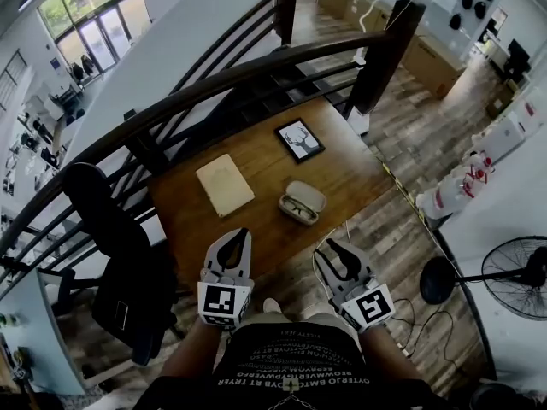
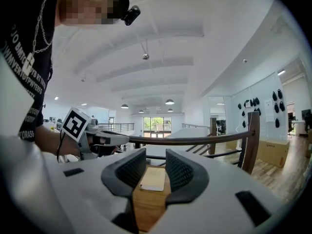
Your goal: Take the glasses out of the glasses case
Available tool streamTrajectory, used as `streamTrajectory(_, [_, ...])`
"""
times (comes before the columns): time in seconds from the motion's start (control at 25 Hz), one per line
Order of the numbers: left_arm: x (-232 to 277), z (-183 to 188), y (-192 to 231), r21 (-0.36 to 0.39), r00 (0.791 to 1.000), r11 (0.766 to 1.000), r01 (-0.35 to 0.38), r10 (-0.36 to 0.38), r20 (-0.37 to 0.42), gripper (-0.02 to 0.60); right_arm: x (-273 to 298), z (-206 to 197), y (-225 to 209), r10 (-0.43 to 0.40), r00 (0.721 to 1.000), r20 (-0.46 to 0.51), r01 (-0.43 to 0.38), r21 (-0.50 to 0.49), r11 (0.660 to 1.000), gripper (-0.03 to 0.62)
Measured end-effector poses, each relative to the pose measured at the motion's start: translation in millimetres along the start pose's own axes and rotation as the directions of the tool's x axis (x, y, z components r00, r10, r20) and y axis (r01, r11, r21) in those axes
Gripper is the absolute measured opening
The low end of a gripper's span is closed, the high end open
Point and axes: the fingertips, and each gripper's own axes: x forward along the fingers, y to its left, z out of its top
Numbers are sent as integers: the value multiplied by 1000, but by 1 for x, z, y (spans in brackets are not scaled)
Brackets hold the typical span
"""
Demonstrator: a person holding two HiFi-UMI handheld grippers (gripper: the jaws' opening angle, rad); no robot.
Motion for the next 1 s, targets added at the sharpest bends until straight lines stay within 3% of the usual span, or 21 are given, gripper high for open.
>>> streamTrajectory(0.48, [-2, -5, 6, -15, 1000, 1000, 14, -14, -16, 29, -2, 0, -1, -42, 999, 2, 42, 12, 999, 115])
streamTrajectory(1.0, [19, -6, 23, -8, 999, 999, -52, 51, -4, 29, 24, -9, -29, -23, 1000, -10, 24, 24, 999, 115])
